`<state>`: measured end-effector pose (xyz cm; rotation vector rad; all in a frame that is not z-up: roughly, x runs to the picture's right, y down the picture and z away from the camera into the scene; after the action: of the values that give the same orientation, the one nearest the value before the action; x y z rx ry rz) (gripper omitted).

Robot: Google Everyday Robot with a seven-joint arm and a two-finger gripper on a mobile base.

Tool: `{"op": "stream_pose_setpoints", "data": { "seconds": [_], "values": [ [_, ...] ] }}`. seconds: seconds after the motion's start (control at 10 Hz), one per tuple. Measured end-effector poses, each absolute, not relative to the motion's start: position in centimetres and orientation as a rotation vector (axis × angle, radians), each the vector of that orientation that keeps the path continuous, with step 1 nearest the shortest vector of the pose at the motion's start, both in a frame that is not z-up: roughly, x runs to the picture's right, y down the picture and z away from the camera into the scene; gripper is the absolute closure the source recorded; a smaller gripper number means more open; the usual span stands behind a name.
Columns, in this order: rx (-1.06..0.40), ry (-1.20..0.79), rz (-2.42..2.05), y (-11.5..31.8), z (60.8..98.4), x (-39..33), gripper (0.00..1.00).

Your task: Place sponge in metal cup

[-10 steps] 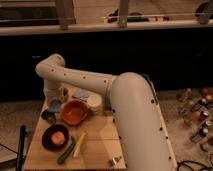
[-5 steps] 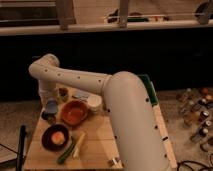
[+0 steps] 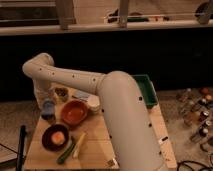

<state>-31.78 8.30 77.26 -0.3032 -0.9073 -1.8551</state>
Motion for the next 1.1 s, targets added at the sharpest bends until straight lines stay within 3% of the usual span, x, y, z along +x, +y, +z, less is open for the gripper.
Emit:
{"op": "stream_pose_setpoints", "data": {
  "seconds": [0.2,0.8,1.1],
  "values": [
    [-0.308,-0.929,-1.862,8.4,77.0,-31.8,0.89],
    [-0.339,-0.986,-1.877,9.9,76.3,-32.6,0.26],
    [-0.351,-0.995,-1.865,9.9,76.7,-32.5,0.20]
  ]
}}
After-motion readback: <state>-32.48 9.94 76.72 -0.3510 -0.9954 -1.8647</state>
